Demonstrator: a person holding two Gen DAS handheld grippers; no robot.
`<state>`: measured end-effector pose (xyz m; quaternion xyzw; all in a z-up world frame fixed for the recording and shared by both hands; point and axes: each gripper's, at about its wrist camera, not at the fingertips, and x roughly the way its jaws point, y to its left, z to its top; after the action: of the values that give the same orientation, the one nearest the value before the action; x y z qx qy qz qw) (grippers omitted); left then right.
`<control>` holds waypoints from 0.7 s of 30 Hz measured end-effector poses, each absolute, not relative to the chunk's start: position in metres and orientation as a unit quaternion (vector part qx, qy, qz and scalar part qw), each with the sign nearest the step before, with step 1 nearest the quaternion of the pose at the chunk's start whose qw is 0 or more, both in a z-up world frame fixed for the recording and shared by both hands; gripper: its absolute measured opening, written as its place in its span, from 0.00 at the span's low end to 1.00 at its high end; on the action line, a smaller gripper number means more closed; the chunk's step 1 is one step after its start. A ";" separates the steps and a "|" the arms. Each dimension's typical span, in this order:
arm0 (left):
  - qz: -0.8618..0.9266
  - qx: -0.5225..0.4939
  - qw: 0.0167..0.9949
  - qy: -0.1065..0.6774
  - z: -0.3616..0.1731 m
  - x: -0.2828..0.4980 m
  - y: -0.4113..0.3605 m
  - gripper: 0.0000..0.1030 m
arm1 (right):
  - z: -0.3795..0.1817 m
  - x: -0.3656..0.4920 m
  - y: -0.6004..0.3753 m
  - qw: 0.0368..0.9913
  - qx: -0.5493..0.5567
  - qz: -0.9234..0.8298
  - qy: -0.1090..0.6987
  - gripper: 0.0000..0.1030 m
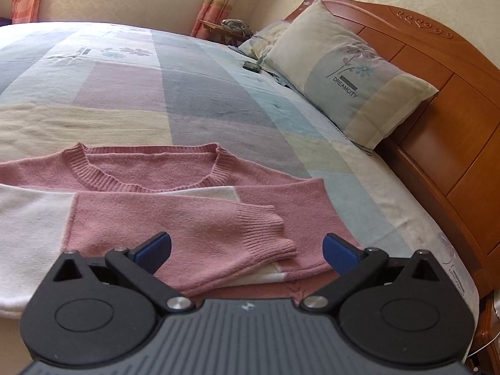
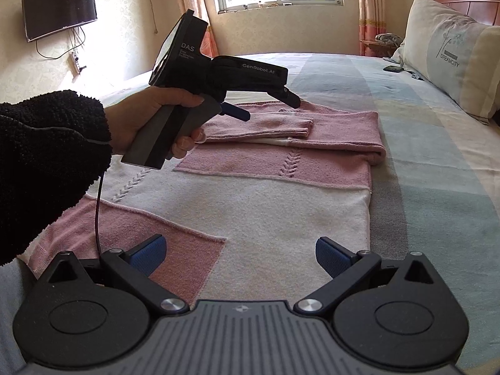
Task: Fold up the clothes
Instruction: 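Lower the pink sleeve onto the folded white sleeve and open the left gripper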
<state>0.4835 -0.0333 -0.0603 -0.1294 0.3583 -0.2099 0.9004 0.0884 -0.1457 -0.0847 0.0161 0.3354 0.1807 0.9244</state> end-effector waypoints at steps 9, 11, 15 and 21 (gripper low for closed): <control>-0.095 -0.219 0.899 0.366 -0.108 0.432 0.110 0.99 | -0.088 0.102 -0.121 0.917 0.007 0.194 0.347 1.00; -0.115 -0.266 0.894 0.343 -0.113 0.426 0.127 0.99 | -0.089 0.105 -0.111 0.915 0.000 0.201 0.349 1.00; -0.123 -0.270 0.896 0.331 -0.098 0.423 0.133 0.99 | -0.090 0.109 -0.091 0.911 -0.014 0.218 0.350 1.00; -0.118 -0.253 0.900 0.336 -0.110 0.422 0.145 0.99 | -0.094 0.112 -0.081 0.908 -0.034 0.220 0.355 1.00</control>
<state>0.4225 0.1446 -0.1102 -0.2529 0.3360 -0.1181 0.8995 0.1119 -0.0806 -0.0941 -0.0341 0.3547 0.2197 0.9082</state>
